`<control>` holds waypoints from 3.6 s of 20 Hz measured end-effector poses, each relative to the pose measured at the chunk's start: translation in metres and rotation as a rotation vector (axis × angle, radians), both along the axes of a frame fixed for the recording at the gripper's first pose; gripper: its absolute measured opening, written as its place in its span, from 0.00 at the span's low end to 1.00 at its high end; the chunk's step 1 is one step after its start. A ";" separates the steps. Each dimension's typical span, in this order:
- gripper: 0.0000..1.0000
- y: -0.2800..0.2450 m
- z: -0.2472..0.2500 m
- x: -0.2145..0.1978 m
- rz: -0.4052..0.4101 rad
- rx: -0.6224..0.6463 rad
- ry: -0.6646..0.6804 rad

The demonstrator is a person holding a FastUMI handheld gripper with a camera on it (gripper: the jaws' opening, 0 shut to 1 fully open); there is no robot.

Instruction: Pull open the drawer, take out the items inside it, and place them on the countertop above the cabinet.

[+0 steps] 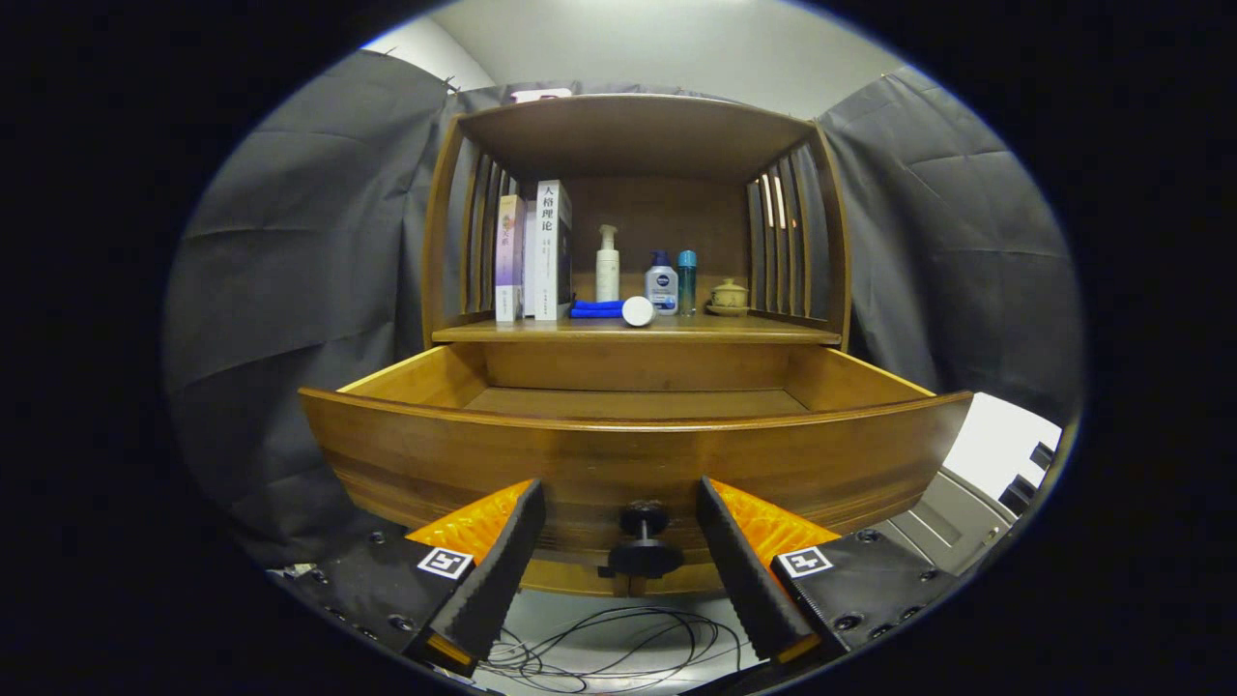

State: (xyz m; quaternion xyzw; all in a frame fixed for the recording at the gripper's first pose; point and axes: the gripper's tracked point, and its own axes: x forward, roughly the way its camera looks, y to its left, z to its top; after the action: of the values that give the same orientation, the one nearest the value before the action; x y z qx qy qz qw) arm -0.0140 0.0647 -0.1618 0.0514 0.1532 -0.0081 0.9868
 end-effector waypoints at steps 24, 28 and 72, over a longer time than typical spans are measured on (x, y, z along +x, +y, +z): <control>0.98 -0.013 -0.018 0.031 0.017 0.045 0.032; 0.98 -0.013 -0.019 0.043 0.017 0.055 0.028; 0.98 -0.015 -0.023 0.164 0.016 0.045 0.012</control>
State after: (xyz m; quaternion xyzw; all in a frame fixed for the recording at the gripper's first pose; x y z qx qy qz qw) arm 0.1501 0.0492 -0.1847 0.0724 0.1595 0.0032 0.9845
